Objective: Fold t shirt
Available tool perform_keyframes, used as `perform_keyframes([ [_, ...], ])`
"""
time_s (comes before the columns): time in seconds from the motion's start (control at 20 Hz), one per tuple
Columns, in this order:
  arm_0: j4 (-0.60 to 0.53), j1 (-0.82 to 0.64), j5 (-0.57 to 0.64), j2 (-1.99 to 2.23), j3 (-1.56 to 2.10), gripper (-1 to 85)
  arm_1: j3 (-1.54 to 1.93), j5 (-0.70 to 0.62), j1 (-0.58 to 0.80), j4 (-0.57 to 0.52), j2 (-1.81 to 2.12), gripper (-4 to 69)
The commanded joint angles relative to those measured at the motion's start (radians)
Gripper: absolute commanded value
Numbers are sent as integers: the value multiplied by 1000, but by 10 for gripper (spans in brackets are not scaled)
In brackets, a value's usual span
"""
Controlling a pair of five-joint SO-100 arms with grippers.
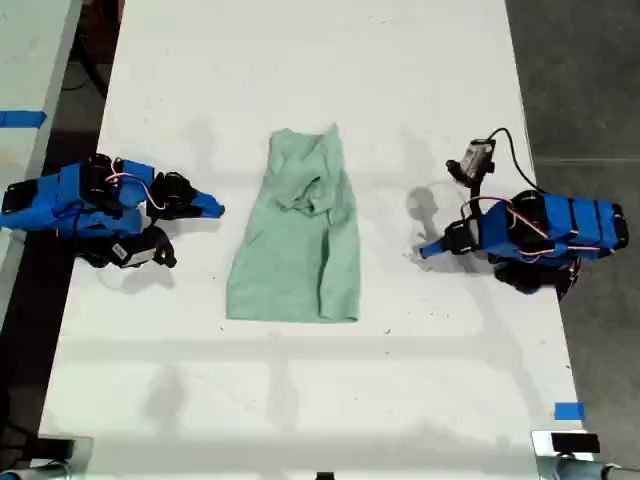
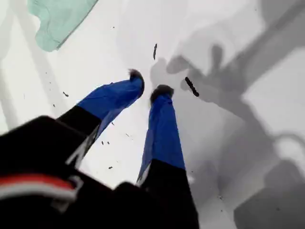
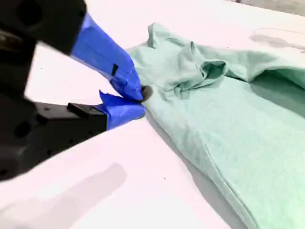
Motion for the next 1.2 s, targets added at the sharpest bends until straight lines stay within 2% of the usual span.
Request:
perform_keyframes([
  [0.0,0,21,0,9,20,-1,60,-14,23,-43,12,10],
  [0.15,0,49,-8,9,20,-1,60,-34,31,-43,12,10],
  [0.45,0,-8,0,9,20,-1,60,-26,28,-43,12,10],
  [0.65,-44,57,-18,2,-18,-2,60,-32,32,-43,12,10],
  [0.75,-11,118,-126,-143,-150,-2,60,-35,44,-43,12,10],
  [0.85,40,184,-222,-463,-368,-2,60,-38,48,-43,12,10],
  [0.95,161,252,-296,-790,-644,0,60,-34,48,-43,12,10],
  [1.0,225,268,-307,-930,-775,35,60,-32,46,-43,12,10],
  [1.05,278,281,-296,-1055,-888,112,60,-34,46,-43,12,10],
  [1.15,298,304,-195,-1221,-1009,169,60,-35,46,-43,12,10],
])
